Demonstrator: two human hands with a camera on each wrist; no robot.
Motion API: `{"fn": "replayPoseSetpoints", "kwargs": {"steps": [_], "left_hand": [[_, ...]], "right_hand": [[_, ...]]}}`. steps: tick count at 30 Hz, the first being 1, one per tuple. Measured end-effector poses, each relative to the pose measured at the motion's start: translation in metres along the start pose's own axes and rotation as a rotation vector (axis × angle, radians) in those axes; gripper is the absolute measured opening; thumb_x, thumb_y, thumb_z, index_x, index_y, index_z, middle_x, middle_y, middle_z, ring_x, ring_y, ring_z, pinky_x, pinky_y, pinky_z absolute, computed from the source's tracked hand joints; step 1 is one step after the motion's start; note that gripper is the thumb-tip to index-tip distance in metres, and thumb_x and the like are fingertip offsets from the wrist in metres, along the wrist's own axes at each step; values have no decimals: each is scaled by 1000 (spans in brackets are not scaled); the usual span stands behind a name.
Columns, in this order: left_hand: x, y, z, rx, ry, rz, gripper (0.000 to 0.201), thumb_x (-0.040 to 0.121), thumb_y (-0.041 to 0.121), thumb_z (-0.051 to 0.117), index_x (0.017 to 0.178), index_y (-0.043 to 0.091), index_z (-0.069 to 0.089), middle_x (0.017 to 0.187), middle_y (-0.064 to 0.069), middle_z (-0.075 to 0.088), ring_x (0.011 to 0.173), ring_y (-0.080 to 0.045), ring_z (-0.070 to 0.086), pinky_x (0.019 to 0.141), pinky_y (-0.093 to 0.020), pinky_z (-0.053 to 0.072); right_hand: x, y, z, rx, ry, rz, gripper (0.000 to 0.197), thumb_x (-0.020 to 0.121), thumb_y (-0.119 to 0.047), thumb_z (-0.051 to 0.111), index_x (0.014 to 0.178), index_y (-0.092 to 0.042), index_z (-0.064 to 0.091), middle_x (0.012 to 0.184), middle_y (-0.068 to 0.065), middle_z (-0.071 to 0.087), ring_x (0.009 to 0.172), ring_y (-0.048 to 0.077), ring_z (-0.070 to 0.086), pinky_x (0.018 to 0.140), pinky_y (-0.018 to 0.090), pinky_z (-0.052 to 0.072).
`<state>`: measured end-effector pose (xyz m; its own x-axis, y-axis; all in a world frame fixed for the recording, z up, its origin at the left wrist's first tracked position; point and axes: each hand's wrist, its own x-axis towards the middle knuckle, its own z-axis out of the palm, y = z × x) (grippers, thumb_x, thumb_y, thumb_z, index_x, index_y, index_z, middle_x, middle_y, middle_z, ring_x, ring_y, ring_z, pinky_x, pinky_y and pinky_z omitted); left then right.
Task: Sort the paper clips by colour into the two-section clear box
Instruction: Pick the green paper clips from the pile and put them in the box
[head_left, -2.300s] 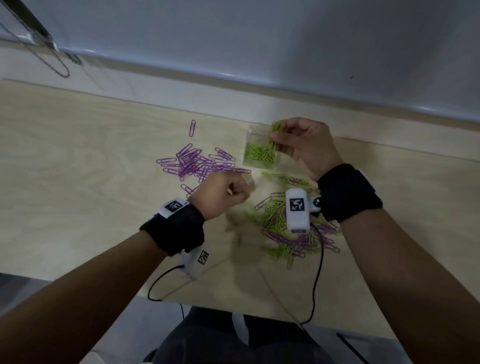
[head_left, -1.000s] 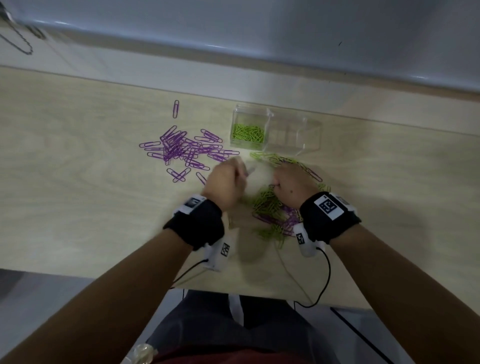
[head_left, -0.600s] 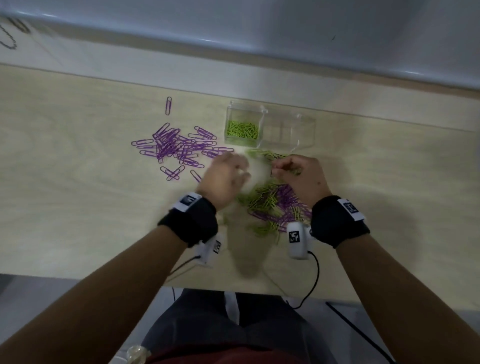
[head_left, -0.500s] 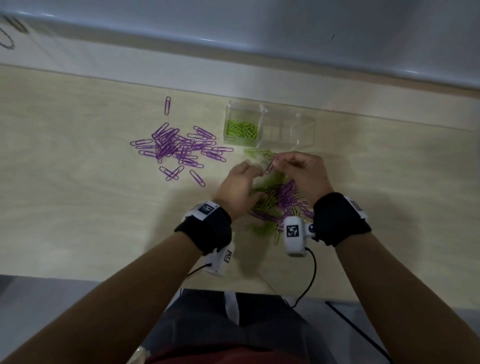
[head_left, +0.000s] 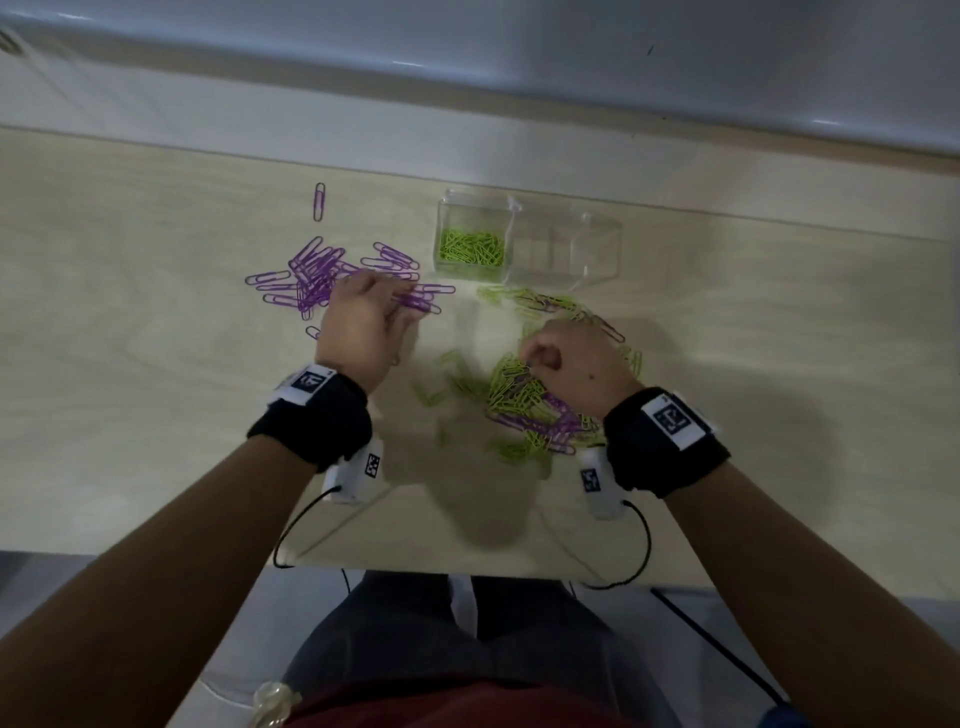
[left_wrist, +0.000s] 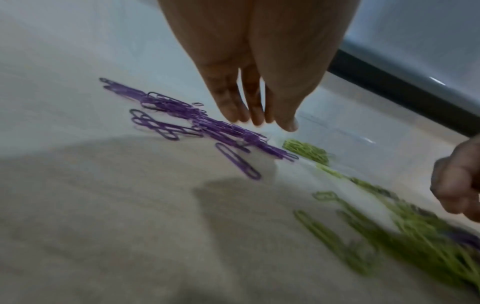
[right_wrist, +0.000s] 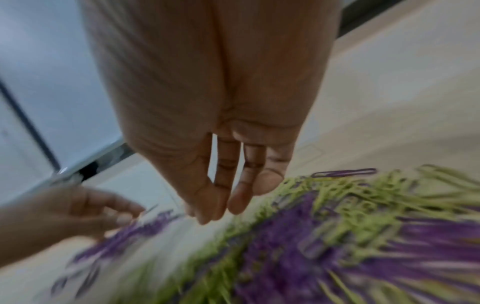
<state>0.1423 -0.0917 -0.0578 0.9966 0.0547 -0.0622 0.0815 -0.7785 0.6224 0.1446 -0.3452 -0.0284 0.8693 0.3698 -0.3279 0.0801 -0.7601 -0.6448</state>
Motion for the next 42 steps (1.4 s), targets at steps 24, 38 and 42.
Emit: {"fn": "replayPoseSetpoints", "kwargs": {"steps": [24, 38, 42], "left_hand": [[-18, 50, 50, 24, -219, 103, 21, 84, 16, 64, 102, 6, 61, 102, -12, 57, 96, -30, 52, 81, -35, 48], [-25, 65, 45, 126, -252, -216, 25, 75, 28, 72, 85, 10, 57, 95, -12, 53, 88, -32, 54, 70, -36, 48], [-26, 66, 47, 122, -266, -180, 13, 80, 21, 61, 79, 11, 54, 91, -13, 55, 84, -33, 54, 67, -37, 45]], "right_hand": [[-25, 34, 10, -280, 55, -80, 15, 80, -29, 70, 84, -15, 65, 90, 2, 60, 90, 26, 53, 78, 39, 46], [-25, 24, 7, 373, 186, 180, 7, 77, -19, 76, 74, -16, 70, 79, 2, 61, 70, 20, 55, 65, 20, 45], [-23, 12, 4, 608, 220, 279, 3, 78, -10, 74, 81, -11, 73, 82, 2, 71, 77, 17, 66, 76, 24, 52]]}}
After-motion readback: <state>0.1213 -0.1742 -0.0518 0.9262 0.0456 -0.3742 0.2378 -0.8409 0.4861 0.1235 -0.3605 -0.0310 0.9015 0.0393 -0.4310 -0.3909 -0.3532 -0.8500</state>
